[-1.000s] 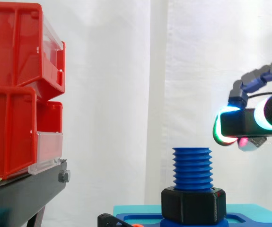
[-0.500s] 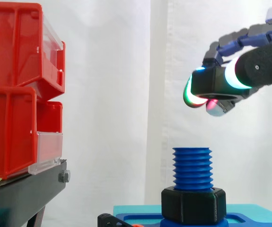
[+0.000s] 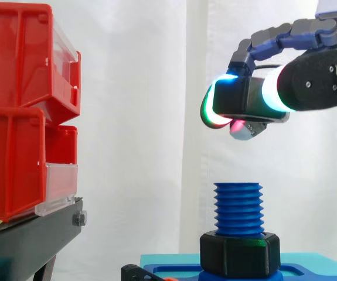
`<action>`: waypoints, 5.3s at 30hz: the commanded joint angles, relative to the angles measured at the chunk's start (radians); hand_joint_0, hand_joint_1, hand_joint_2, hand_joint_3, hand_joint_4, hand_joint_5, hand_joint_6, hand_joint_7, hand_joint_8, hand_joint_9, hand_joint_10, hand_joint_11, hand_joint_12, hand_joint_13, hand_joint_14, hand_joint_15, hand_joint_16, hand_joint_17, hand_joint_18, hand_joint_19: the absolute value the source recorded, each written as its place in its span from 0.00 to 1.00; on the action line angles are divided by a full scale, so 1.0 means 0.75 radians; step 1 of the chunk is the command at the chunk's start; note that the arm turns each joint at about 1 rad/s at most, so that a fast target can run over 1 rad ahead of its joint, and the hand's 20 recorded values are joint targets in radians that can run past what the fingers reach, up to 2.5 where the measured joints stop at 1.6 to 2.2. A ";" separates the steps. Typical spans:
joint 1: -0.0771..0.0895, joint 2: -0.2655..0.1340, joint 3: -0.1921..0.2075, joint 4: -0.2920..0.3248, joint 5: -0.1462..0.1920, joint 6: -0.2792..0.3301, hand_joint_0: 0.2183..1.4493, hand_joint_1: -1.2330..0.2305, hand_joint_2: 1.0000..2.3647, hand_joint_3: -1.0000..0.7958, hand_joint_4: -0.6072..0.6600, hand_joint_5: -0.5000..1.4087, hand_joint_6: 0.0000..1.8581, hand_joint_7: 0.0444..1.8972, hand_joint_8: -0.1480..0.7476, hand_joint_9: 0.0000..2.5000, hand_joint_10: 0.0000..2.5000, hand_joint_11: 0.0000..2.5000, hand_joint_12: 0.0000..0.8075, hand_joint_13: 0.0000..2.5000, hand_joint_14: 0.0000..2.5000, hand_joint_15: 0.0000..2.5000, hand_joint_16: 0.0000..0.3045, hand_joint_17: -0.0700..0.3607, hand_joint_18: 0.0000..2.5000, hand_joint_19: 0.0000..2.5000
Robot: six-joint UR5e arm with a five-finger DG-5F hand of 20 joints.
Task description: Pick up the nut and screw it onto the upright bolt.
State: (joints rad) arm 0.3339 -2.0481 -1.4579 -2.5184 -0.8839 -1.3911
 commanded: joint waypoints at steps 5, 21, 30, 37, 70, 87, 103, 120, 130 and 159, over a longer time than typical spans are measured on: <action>-0.014 -0.030 0.005 0.038 -0.018 0.008 0.27 0.38 0.00 0.28 0.64 0.19 0.27 0.66 0.47 0.30 0.00 0.10 0.40 0.23 0.00 0.03 0.13 0.37 0.23 0.09; -0.038 -0.065 0.003 0.022 -0.022 0.012 0.27 0.38 0.00 0.28 0.64 0.19 0.27 0.66 0.47 0.30 0.00 0.10 0.40 0.24 0.00 0.03 0.13 0.37 0.23 0.09; -0.038 -0.065 0.003 0.024 -0.026 0.014 0.27 0.38 0.00 0.28 0.64 0.19 0.27 0.66 0.47 0.30 0.00 0.11 0.40 0.24 0.00 0.03 0.13 0.37 0.23 0.10; -0.040 -0.065 0.003 0.006 -0.028 0.014 0.27 0.38 0.00 0.28 0.64 0.19 0.27 0.66 0.47 0.30 0.00 0.11 0.40 0.24 0.00 0.03 0.13 0.37 0.23 0.09; -0.024 -0.075 0.003 0.065 -0.034 0.010 0.27 0.39 0.00 0.28 0.64 0.19 0.27 0.65 0.48 0.31 0.00 0.11 0.40 0.25 0.00 0.04 0.13 0.37 0.23 0.09; -0.018 -0.075 0.003 0.083 -0.036 0.010 0.28 0.39 0.00 0.28 0.64 0.19 0.27 0.65 0.47 0.31 0.00 0.10 0.40 0.25 0.00 0.04 0.13 0.37 0.23 0.10; -0.012 -0.114 0.005 0.100 -0.041 0.012 0.28 0.39 0.00 0.28 0.64 0.19 0.27 0.65 0.47 0.31 0.00 0.11 0.40 0.25 0.00 0.04 0.13 0.37 0.23 0.10; -0.022 -0.139 0.009 0.059 -0.041 0.073 0.28 0.39 0.00 0.28 0.64 0.19 0.27 0.65 0.47 0.31 0.00 0.11 0.40 0.25 0.00 0.04 0.13 0.37 0.23 0.10; -0.024 -0.139 0.013 0.055 -0.038 0.073 0.27 0.39 0.00 0.28 0.64 0.19 0.27 0.65 0.47 0.31 0.00 0.11 0.39 0.25 0.00 0.03 0.13 0.37 0.23 0.10; -0.024 -0.135 0.144 -0.207 -0.051 0.096 0.28 0.39 0.00 0.28 0.64 0.19 0.27 0.66 0.47 0.31 0.00 0.10 0.39 0.25 0.00 0.03 0.13 0.37 0.23 0.10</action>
State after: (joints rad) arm 0.3150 -2.1491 -1.3686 -2.6264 -0.9222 -1.3226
